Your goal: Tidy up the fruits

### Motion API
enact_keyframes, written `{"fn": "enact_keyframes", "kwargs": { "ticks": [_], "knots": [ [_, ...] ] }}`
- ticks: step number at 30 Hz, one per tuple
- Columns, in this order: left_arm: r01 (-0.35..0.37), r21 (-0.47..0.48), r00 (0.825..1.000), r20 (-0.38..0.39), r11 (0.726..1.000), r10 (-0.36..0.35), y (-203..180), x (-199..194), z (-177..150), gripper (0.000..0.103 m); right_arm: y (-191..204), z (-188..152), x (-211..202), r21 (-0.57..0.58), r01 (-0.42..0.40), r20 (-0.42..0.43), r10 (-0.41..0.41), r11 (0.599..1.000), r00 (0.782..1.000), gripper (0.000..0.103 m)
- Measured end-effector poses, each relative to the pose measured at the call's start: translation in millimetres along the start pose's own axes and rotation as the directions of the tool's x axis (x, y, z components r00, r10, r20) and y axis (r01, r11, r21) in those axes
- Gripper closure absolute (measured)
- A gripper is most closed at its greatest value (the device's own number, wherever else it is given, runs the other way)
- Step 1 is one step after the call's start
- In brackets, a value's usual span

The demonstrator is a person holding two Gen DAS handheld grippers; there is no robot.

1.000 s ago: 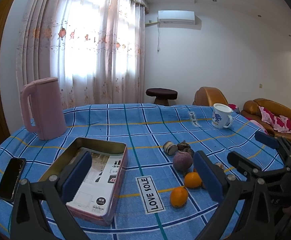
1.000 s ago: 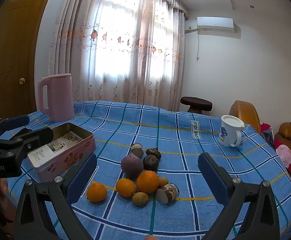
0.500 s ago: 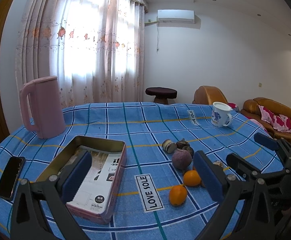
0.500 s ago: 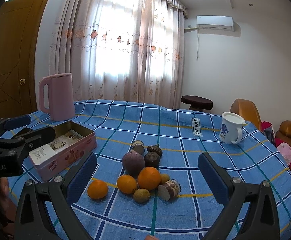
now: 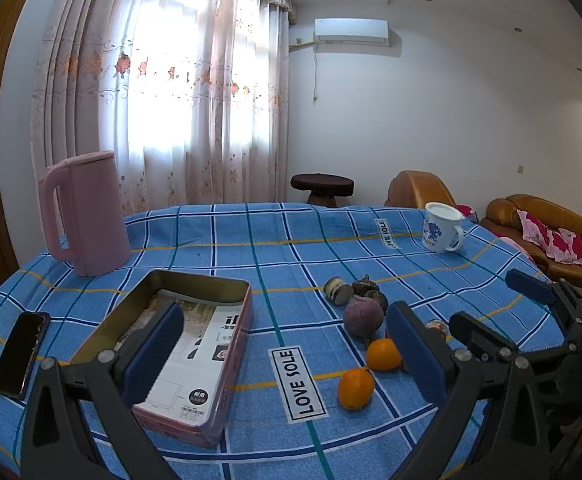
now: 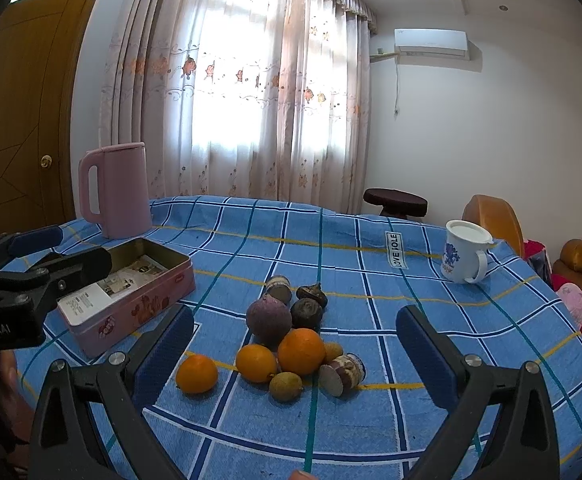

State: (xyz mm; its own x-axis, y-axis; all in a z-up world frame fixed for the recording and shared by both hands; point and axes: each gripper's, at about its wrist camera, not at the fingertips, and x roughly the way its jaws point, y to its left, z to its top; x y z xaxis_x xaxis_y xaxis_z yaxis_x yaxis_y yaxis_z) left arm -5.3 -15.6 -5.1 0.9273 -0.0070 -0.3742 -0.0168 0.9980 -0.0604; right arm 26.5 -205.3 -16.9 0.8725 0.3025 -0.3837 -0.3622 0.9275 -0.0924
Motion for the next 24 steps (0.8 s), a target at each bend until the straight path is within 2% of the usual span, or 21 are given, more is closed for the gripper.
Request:
{"fn": "enact_keyframes", "kwargs": {
  "ticks": [24],
  "knots": [
    [0.002, 0.005, 1.000, -0.015, 1.000, -0.002, -2.5, 4.7, -7.7, 0.000, -4.1, -5.7, 5.0, 0.010, -0.003, -0.017, 0.003, 1.000, 1.000, 0.001]
  ]
}}
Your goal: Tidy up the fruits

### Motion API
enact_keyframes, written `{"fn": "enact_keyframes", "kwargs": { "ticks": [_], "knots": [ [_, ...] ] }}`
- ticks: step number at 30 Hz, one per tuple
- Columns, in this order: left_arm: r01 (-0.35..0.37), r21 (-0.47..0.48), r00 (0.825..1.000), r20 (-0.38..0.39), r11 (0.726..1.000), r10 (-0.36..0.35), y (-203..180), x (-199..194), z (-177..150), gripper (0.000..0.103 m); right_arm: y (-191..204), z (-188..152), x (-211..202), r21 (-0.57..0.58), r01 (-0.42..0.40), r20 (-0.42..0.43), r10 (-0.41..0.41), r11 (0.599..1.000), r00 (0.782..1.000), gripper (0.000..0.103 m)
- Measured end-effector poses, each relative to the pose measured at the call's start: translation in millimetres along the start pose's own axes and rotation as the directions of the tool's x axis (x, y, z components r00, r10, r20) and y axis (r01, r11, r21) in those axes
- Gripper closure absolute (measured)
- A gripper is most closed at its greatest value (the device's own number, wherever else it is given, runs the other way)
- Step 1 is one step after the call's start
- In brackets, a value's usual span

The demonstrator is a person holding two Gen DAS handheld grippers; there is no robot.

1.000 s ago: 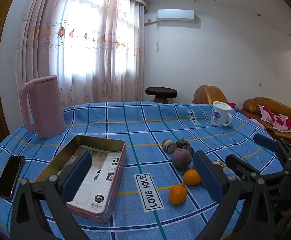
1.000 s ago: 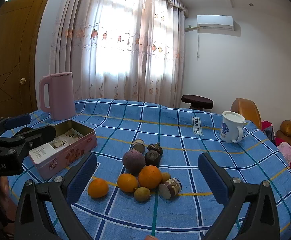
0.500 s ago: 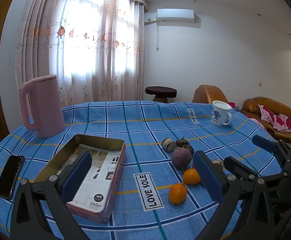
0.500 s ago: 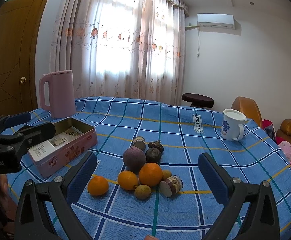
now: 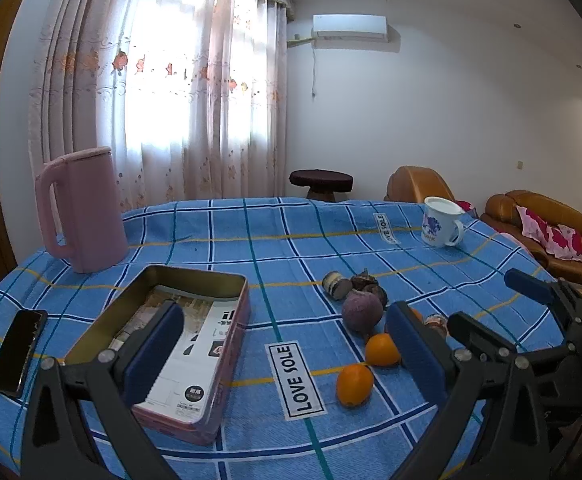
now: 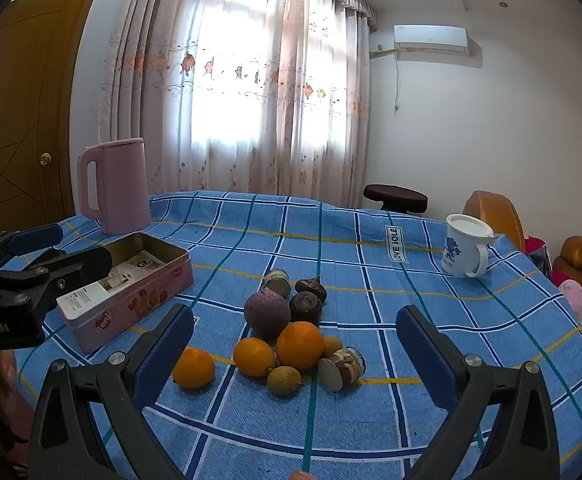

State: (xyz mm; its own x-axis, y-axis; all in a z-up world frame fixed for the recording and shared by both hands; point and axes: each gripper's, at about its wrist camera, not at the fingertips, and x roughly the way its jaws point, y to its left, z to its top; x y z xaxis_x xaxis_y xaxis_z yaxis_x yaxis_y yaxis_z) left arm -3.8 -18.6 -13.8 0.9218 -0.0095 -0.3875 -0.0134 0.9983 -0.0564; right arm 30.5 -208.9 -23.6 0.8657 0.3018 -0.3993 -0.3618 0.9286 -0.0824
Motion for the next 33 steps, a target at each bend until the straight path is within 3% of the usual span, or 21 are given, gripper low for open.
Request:
{"fn": "enact_keyframes", "kwargs": {
  "ticks": [12, 18, 21, 23, 29, 31, 33],
  "knots": [
    [0.002, 0.014, 1.000, -0.021, 1.000, -0.002, -2.2, 9.1, -2.0, 0.000, -10.6, -7.1, 8.4, 0.010, 0.005, -0.024, -0.005, 1.000, 1.000, 0.001],
    [0.038, 0.046, 0.995, -0.097, 0.998, -0.033, -14.8, 34.6, -21.7, 0.000, -37.9, -26.0, 23.1, 0.006, 0.083, -0.088, -0.083, 0.996, 0.993, 0.002],
    [0.078, 0.052, 0.987, -0.143, 0.996, -0.070, -23.2, 48.7, -31.7, 0.004, -48.0, -35.6, 33.3, 0.009, 0.073, -0.148, -0.071, 0.997, 0.986, 0.015],
    [0.110, 0.046, 0.979, -0.175, 0.993, -0.101, -27.0, 57.9, -36.8, 0.011, -49.7, -40.3, 41.4, 0.001, 0.055, -0.187, -0.054, 0.998, 0.981, 0.033],
    [0.191, 0.027, 0.947, -0.268, 0.981, -0.177, -39.4, 78.8, -45.0, 0.036, -46.4, -44.0, 57.5, -0.042, 0.032, -0.249, -0.041, 0.999, 0.968, 0.041],
    [0.209, 0.034, 0.937, -0.294, 0.977, -0.190, -44.0, 83.0, -47.1, 0.042, -48.0, -43.5, 64.1, -0.039, 0.012, -0.278, -0.023, 0.999, 0.960, 0.049],
    [0.219, 0.038, 0.928, -0.317, 0.975, -0.196, -46.5, 85.6, -49.7, 0.045, -49.2, -41.5, 69.7, -0.038, -0.002, -0.303, -0.010, 0.999, 0.953, 0.049]
  ]
}}
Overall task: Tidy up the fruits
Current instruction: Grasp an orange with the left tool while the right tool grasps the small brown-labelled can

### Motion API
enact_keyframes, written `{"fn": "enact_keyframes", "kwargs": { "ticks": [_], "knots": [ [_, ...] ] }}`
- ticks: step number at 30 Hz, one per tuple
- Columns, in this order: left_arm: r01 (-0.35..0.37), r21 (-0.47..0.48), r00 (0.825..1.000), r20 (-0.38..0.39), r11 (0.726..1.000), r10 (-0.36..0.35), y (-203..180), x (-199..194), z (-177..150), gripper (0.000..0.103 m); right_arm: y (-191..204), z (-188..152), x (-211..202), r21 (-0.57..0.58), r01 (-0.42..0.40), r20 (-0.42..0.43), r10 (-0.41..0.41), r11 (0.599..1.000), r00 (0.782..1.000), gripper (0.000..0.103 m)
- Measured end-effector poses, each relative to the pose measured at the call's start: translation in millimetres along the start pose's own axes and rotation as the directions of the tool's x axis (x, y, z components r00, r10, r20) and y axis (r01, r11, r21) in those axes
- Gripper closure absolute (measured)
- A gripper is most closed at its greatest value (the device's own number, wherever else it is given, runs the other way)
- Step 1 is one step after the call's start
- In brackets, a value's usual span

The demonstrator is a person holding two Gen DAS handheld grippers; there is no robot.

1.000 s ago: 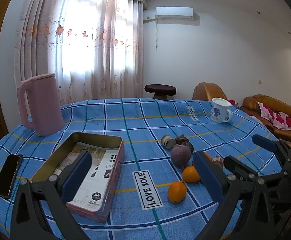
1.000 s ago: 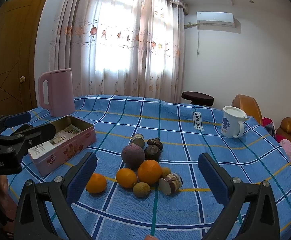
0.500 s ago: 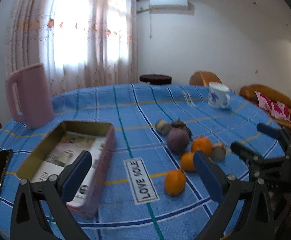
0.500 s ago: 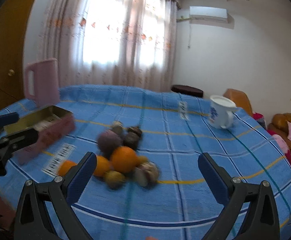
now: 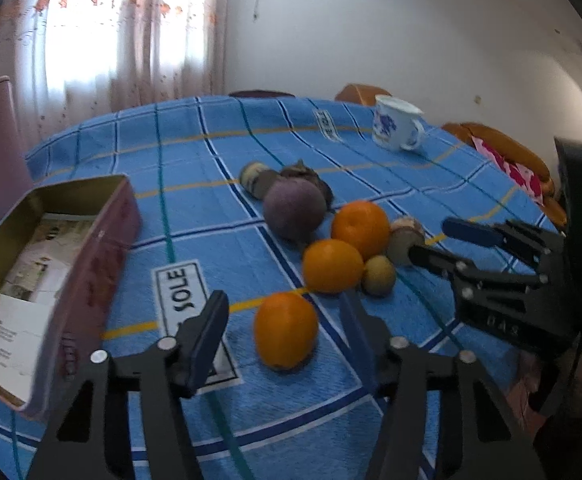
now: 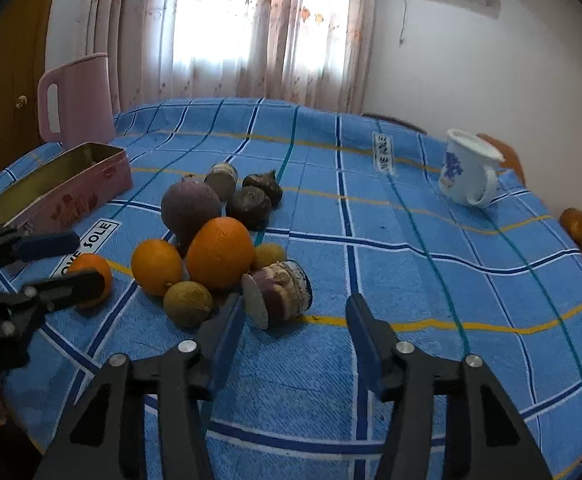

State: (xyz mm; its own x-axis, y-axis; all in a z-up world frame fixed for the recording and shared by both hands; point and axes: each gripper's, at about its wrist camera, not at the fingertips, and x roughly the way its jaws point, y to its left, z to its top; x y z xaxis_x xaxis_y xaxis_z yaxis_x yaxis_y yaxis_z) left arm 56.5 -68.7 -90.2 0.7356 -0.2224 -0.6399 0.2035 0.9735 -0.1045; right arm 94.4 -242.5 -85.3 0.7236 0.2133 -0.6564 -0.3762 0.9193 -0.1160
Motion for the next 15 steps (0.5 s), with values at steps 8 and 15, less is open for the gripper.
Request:
{"fn": "enact_keyframes", "kwargs": {
  "ticks": [8, 15],
  "knots": [
    [0.034, -0.020, 0.998, -0.049, 0.999, -0.035, 3.8, 10.9, -0.6, 0.065, -1.6, 4.0, 17.5, -0.002, -0.096, -0.079, 0.096, 0.995, 0.992, 0.066],
    [0.027, 0.010, 1.000, -0.013, 1.000, -0.027, -0.5, 4.8, -2.2, 0.068, -1.5, 0.8, 2.0, -0.005, -0.086, 0.008, 0.086, 0.996, 0.996, 0.067]
  ]
}}
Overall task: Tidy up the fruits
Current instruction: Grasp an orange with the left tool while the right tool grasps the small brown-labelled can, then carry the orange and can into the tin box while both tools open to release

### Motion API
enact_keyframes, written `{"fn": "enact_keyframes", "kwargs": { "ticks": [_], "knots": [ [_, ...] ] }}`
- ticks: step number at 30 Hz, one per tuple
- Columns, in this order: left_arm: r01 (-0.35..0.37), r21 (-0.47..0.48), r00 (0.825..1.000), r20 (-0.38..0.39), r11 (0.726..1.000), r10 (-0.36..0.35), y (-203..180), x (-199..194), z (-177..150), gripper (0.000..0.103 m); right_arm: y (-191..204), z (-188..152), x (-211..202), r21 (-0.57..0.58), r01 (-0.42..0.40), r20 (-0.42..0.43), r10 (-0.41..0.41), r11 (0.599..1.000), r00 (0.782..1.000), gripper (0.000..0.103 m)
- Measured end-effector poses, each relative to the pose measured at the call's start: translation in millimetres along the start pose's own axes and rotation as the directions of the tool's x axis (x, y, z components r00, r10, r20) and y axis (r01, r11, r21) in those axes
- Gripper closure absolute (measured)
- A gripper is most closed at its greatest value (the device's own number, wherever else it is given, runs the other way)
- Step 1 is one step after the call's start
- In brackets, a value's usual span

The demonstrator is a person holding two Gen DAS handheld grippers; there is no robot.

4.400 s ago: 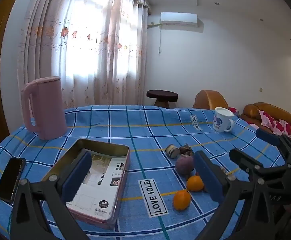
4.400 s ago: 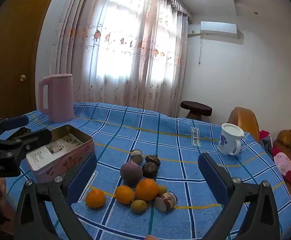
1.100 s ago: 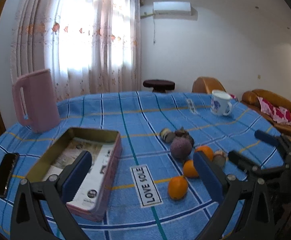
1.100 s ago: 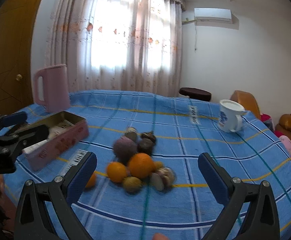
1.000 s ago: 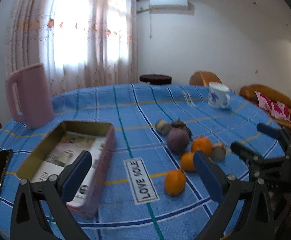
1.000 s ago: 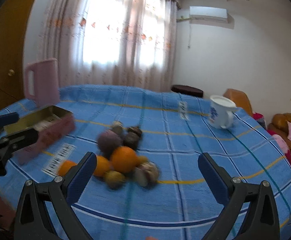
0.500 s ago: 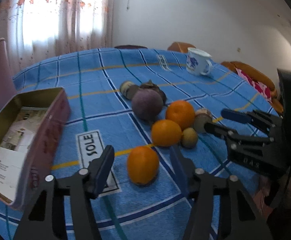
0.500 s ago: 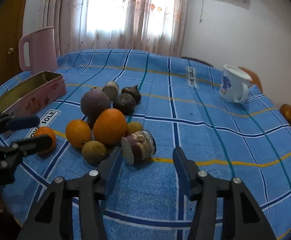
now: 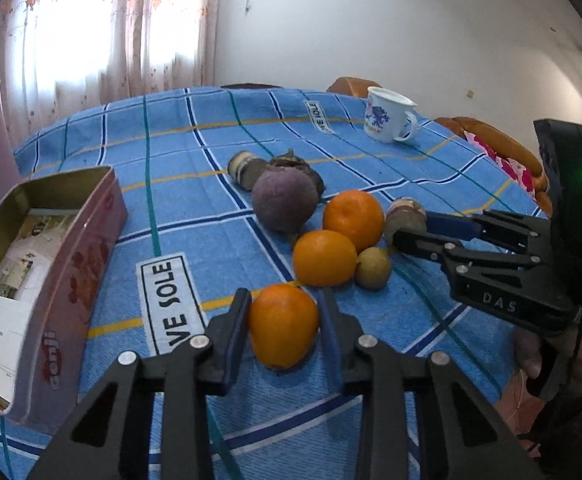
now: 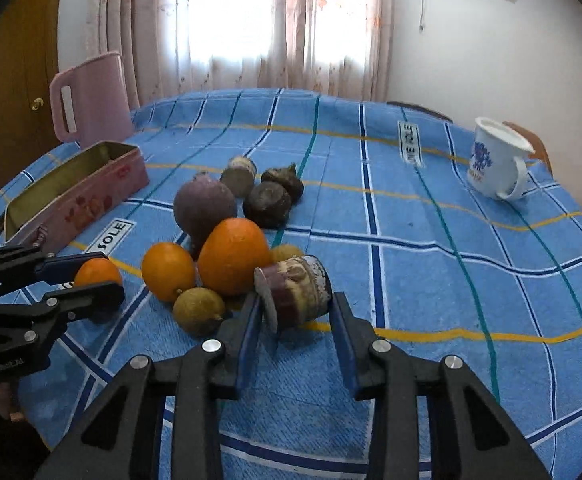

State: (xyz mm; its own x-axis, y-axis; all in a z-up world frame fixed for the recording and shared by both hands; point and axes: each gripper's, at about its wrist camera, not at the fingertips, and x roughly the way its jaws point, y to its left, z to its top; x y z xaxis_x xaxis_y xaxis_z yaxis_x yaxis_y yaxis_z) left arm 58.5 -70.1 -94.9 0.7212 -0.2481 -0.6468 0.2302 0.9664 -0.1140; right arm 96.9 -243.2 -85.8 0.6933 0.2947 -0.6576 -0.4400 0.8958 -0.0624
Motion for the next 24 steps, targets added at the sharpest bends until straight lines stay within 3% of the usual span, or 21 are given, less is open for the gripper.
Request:
{"fn": "enact_keyframes", "kwargs": {
  "ticks": [10, 24],
  "knots": [
    [-0.064, 0.013, 0.994, 0.091, 0.998, 0.063, 1.9, -14.4, 0.1, 0.068, 8.3, -1.6, -17.6, -0.047, 0.061, 0.127, -0.055, 0.997, 0.990, 0.067],
    [-0.166, 0.030, 0.962, 0.224, 0.986, 0.156, 2.4, -38.7, 4.3, 0.068, 16.4, -4.4, -35.0, -0.058, 0.068, 0.263, -0.050, 0.996, 0.963, 0.067]
  ]
}}
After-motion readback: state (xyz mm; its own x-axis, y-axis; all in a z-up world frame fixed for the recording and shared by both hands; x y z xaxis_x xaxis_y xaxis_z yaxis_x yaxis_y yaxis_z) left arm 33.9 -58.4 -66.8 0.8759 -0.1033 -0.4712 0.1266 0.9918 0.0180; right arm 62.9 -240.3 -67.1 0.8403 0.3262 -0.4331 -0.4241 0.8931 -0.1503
